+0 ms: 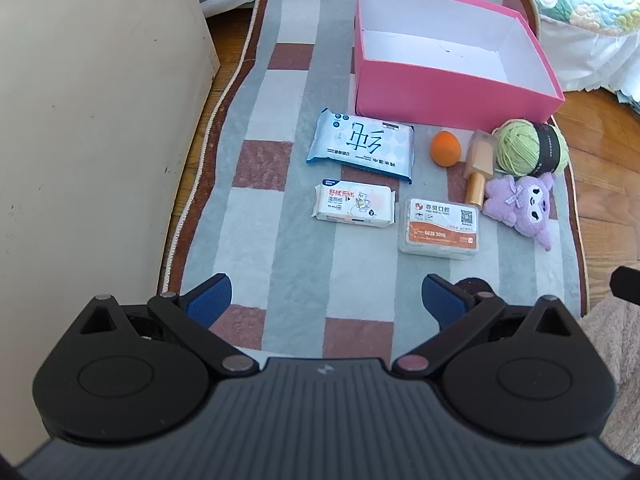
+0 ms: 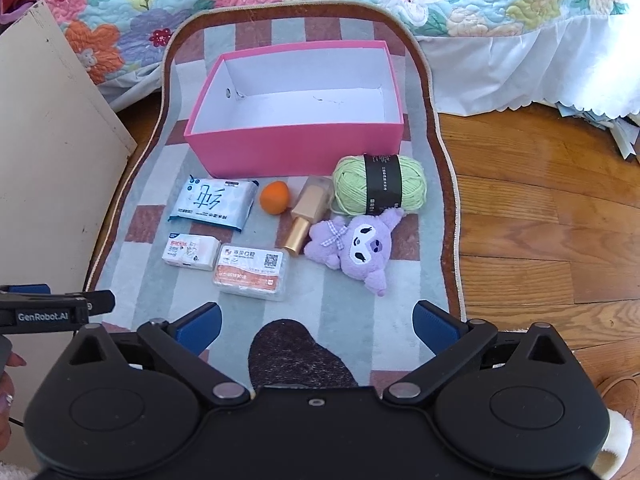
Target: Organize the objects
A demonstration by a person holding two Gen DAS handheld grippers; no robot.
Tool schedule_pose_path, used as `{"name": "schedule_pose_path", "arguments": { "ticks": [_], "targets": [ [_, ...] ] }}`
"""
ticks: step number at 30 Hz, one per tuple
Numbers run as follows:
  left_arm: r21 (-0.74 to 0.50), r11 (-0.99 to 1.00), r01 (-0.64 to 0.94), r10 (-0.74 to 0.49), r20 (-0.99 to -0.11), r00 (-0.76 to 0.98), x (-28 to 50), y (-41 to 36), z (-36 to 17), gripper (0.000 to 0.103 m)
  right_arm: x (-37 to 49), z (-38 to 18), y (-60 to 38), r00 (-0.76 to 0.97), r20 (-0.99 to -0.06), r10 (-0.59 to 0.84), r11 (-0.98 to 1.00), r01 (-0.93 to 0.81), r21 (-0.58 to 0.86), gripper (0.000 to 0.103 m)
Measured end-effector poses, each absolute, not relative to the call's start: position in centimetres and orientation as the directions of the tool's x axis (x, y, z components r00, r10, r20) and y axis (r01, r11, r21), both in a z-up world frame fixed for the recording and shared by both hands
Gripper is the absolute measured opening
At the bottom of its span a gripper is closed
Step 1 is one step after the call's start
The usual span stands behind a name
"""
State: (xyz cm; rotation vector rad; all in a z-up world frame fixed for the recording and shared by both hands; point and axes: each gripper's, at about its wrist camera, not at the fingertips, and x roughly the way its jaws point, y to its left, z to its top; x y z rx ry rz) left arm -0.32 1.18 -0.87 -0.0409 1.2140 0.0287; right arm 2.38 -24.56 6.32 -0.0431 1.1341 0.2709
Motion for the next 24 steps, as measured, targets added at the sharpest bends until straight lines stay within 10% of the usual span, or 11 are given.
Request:
{"name": "schedule_pose_path", "arguments": {
  "ticks": [24],
  "targets": [
    [-0.038, 0.998, -0.059, -0.013, -0.93, 0.366, -0.4, 1.3, -0.7, 0.103, 2.0, 5.9, -23.6, 0.377, -0.905, 0.197, 0.952, -0.293, 0.085, 0.103]
  ]
}}
